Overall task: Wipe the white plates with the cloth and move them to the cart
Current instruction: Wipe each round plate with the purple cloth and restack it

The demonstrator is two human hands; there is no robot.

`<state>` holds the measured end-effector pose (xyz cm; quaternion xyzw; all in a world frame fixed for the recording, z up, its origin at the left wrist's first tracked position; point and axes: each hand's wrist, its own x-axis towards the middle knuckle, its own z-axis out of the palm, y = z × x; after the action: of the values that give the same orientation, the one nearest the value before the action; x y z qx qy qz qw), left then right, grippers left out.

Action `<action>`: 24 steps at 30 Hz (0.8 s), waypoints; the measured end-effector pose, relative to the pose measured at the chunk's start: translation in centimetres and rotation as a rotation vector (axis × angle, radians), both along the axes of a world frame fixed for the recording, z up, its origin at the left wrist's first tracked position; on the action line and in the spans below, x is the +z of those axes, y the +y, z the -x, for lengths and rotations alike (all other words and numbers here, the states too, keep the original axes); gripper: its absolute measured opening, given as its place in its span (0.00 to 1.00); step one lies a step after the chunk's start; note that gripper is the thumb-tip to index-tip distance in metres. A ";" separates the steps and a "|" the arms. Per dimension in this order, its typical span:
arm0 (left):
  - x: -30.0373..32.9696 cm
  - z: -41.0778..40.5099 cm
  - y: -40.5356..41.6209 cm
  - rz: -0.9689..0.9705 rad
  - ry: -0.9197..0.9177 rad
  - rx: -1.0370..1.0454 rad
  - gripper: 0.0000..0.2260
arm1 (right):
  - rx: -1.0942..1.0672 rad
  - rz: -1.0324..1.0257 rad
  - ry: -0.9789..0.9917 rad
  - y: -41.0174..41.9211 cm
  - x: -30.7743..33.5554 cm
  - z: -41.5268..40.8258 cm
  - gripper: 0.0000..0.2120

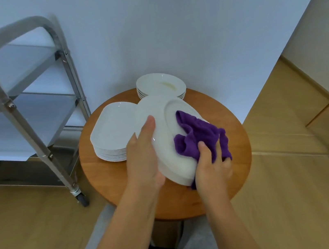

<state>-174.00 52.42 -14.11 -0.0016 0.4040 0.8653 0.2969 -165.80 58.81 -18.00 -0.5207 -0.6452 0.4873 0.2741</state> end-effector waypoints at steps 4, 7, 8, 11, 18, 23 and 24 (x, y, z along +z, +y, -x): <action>-0.1 -1.2 -0.3 0.082 0.152 0.016 0.06 | 0.177 -0.054 -0.089 2.0 1.5 0.3 0.25; -0.4 -2.5 -0.1 0.203 0.329 -0.030 0.09 | 0.328 -0.128 -0.052 3.1 2.5 1.4 0.24; -0.3 -2.8 0.0 0.229 0.363 -0.020 0.11 | 0.351 -0.155 -0.047 2.9 2.6 1.6 0.25; -0.5 -2.4 0.3 0.272 0.394 0.011 0.11 | 0.430 -0.146 0.097 2.2 2.7 2.1 0.24; -0.9 -1.5 0.5 0.345 0.468 0.114 0.06 | 0.490 -0.413 0.131 -2.0 1.1 0.7 0.25; -0.5 -1.1 -0.1 0.086 -0.083 0.036 0.08 | 0.360 -0.654 0.007 -3.3 -1.1 -0.4 0.25; -0.6 -0.9 -0.3 0.070 -0.160 0.061 0.10 | 0.358 -0.575 0.021 -3.0 -1.7 -0.7 0.23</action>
<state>-173.11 52.08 -14.69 -0.0937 0.4085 0.8565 0.3014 -165.09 55.78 -19.74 -0.2953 -0.8345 0.3311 0.3267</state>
